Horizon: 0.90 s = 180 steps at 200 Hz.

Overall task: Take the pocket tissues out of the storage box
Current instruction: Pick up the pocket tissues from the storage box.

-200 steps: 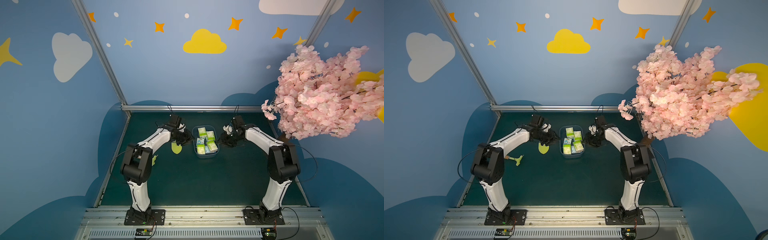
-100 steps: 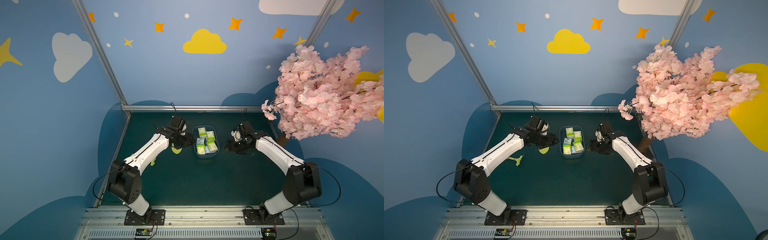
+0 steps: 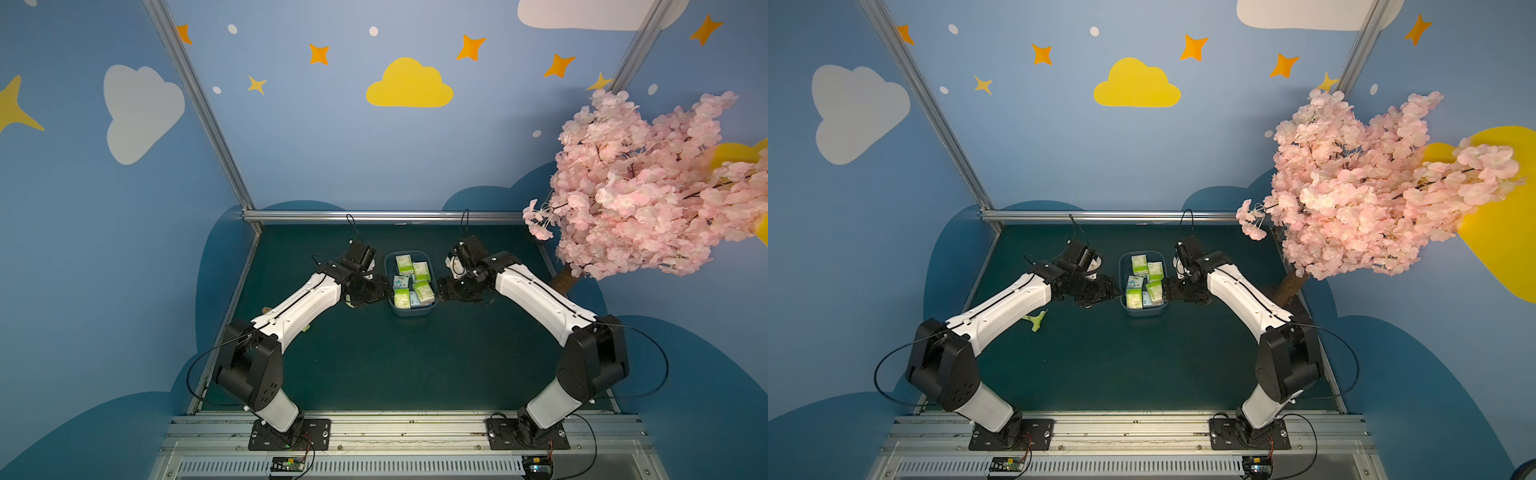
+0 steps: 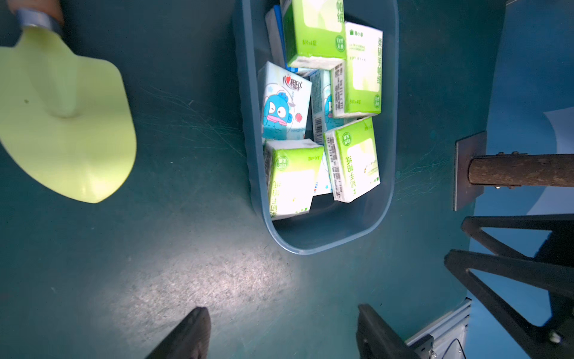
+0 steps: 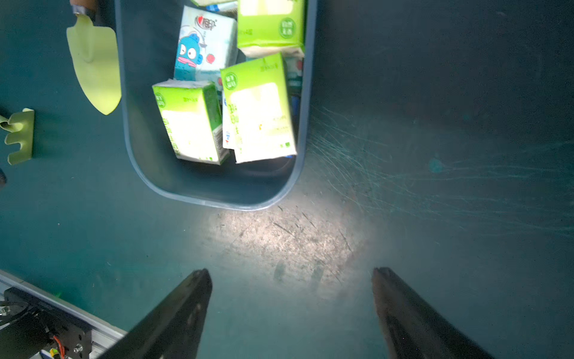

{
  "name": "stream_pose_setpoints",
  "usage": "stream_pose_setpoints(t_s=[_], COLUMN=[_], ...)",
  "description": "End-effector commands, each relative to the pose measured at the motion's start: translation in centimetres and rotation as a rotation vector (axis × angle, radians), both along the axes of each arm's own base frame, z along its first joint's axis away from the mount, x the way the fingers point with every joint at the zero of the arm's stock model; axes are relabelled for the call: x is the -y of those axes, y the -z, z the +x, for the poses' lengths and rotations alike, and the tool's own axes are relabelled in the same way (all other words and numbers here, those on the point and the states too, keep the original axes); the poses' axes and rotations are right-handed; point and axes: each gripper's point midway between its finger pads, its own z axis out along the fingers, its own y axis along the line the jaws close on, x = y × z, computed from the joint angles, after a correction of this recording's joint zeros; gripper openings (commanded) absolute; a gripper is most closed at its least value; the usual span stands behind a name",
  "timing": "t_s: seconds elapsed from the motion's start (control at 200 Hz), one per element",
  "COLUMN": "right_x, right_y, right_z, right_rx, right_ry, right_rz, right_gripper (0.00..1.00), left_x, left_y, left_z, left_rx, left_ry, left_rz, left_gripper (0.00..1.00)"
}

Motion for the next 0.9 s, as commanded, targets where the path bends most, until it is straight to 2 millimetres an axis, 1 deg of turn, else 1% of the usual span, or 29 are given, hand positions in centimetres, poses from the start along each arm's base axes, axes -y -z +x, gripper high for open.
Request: stream_pose_setpoints(t_s=[0.0,0.125,0.2,0.315,0.421,0.526,0.626,0.896], right_x=[-0.9,-2.5,-3.1,-3.7,-4.2,-4.8,-5.1,-5.8], right_y=[0.7,1.2,2.0,3.1,3.9,4.4,4.8,6.1], right_z=[0.2,1.3,2.0,2.9,3.5,4.0,4.4,5.3], right_rx=[-0.029,-0.038,-0.052,-0.070,-0.083,-0.092,-0.094,-0.110], right_ry=[-0.044,-0.082,-0.093,-0.104,-0.109,-0.120,-0.129,-0.132], right_rz=[-0.078,-0.120,-0.142,-0.165,-0.169,-0.168,-0.180,-0.201], right_gripper=[0.88,0.88,0.88,0.85,0.81,0.76,0.74,0.73], left_x=[0.8,0.6,0.4,0.0,-0.3,0.3,1.0,1.5], left_y=[0.7,1.4,1.6,2.0,2.3,2.5,2.8,4.4], left_z=[0.1,0.7,1.1,2.0,2.9,3.7,4.3,6.1], left_rx=[-0.044,-0.070,-0.086,-0.102,-0.117,-0.134,-0.147,-0.176], left_ry=[-0.008,-0.025,-0.029,-0.039,-0.042,-0.013,0.020,0.027], left_rz=[-0.079,-0.137,-0.172,-0.215,-0.248,-0.283,-0.294,-0.282], left_gripper=[0.76,0.75,0.74,0.70,0.68,0.65,0.64,0.62])
